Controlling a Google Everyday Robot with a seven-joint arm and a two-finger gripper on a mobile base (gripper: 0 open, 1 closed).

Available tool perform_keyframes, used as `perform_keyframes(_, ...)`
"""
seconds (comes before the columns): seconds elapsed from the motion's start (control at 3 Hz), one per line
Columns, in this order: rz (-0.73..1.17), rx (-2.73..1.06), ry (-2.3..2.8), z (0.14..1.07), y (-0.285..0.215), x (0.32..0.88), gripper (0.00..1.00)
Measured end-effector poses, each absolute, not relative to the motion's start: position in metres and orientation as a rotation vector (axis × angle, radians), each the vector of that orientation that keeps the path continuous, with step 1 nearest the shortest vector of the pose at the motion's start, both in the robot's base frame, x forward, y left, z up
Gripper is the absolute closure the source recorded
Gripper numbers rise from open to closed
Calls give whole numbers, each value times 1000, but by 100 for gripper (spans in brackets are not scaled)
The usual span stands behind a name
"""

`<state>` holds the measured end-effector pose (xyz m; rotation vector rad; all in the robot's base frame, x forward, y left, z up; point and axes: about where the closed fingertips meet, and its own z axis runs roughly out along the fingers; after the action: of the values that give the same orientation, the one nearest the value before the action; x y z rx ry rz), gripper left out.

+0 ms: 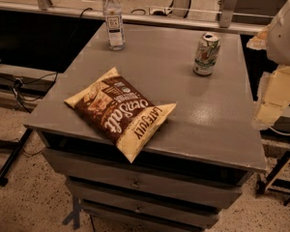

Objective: Knock 7up can over

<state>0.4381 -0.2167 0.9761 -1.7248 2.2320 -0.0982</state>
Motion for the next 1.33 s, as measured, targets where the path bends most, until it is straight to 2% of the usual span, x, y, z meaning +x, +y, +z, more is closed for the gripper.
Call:
perform_keyframes(0.33, -98, -1725, 2232, 976, -217, 438, 0)
perform_keyframes(0.67, -88, -1670, 2227, 967, -225, 462, 0)
perform_keyframes(1.33, -99, -1396, 2223, 943, -271, 564, 0)
